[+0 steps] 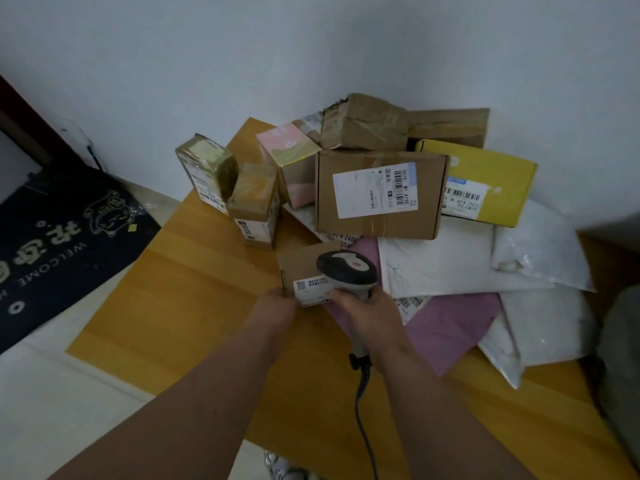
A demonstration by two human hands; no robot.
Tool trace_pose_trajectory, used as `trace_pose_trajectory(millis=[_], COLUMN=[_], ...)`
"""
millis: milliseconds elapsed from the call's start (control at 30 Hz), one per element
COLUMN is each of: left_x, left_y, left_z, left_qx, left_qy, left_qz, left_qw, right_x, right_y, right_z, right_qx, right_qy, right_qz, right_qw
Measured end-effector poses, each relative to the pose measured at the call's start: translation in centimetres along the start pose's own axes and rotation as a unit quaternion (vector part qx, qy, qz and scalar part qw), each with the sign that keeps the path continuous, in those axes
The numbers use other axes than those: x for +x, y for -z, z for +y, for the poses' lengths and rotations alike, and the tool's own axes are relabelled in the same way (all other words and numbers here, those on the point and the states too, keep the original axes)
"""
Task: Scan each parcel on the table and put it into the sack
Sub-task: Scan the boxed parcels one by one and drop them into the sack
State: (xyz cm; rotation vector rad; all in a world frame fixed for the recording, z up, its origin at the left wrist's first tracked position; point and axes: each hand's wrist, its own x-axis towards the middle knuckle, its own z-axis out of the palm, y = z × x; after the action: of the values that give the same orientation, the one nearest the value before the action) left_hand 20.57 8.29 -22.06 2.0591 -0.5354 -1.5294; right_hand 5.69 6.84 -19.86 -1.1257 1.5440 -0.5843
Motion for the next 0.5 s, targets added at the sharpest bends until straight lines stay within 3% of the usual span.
trace_pose_trajectory(millis=[200, 500], left_x=[-1.7, -6.6], left_y=[-0.2, -2.1], left_z=[-0.5, 0.7], left_qx=[-0.049, -0.117], left_qy=[-0.028, -0.104], left_qz=[0.027, -0.013], left_qw=[0.998, 0.988], right_x=[-1.9, -4.8], right_y=[1.5, 5.6], right_z=[0.4, 0.8], right_qx=[0.078, 0.133], right_qy=[-0.021, -0.002], right_qz=[0.052, 0.073], right_qw=[0.995, 0.988])
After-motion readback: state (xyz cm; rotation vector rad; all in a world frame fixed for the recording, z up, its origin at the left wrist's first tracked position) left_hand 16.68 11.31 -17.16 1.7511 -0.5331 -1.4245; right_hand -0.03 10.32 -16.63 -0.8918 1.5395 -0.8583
